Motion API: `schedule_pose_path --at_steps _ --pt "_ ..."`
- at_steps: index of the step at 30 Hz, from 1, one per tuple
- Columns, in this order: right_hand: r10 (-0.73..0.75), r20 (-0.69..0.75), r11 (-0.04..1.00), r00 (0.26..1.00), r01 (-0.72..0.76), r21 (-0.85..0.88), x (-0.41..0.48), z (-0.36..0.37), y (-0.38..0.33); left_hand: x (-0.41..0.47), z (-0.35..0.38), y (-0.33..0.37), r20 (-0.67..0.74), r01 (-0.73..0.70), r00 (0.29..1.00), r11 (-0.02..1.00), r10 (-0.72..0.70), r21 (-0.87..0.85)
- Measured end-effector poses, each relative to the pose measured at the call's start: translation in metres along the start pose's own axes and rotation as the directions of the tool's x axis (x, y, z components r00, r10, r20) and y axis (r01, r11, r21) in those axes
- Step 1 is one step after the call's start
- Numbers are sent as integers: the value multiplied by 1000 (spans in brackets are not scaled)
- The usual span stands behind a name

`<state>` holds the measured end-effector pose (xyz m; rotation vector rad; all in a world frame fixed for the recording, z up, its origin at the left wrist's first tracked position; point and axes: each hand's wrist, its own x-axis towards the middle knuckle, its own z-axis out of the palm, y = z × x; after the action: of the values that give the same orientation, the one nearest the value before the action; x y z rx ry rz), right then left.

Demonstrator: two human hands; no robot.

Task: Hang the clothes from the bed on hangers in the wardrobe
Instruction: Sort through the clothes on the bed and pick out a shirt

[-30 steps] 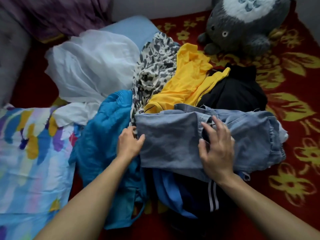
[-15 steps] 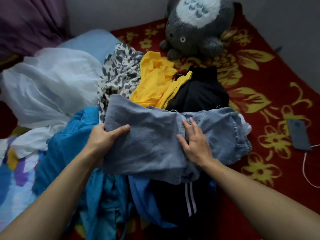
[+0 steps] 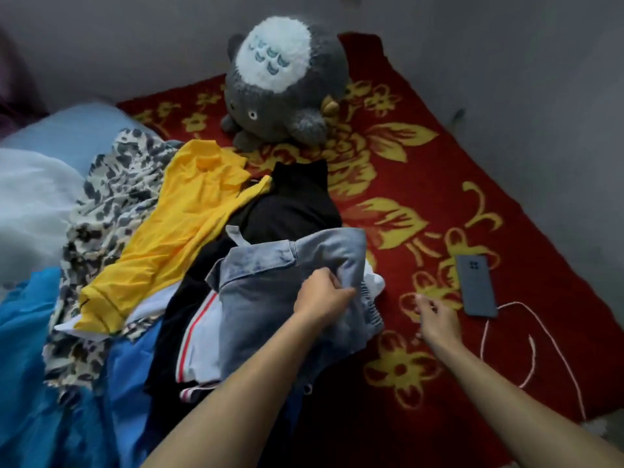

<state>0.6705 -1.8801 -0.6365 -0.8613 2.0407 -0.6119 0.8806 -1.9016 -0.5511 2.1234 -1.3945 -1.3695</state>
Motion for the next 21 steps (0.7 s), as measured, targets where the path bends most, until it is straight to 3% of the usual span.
schedule_pose_path --at_steps 2,3,5,7,8,9,11,14,17,21 --pt "5 38 995 999 -2 -99 22 -12 7 9 32 -8 52 33 998 999 -34 29" --pt "-5 75 987 997 17 -162 30 -13 6 11 39 -12 -4 11 1000 1000 -11 12" --pt "-109 126 953 986 139 -268 43 -6 -2 9 32 -20 -271 -132 954 991 126 -2" --pt "-313 158 896 936 347 -277 43 13 -23 10 6 -32 -553 -282 768 946 323 161" --pt "-410 175 857 895 444 -260 41 25 -36 12 -7 -40 -635 -277 673 926 379 258" --pt "-485 202 820 851 522 -234 39 39 -49 15 -20 -48 -673 -220 635 924 379 313" --pt "-496 291 793 818 563 -232 46 67 -66 26 -33 -64 -632 -54 733 947 252 315" --pt "-358 490 736 795 563 -376 74 98 -62 53 -33 -94 -485 91 871 940 86 330" --pt "-281 653 593 703 662 -457 85 102 -32 77 -43 -114 -361 139 932 897 24 419" --pt "-242 706 376 666 735 -564 93 90 -42 85 -55 -106 -180 103 984 799 7 593"
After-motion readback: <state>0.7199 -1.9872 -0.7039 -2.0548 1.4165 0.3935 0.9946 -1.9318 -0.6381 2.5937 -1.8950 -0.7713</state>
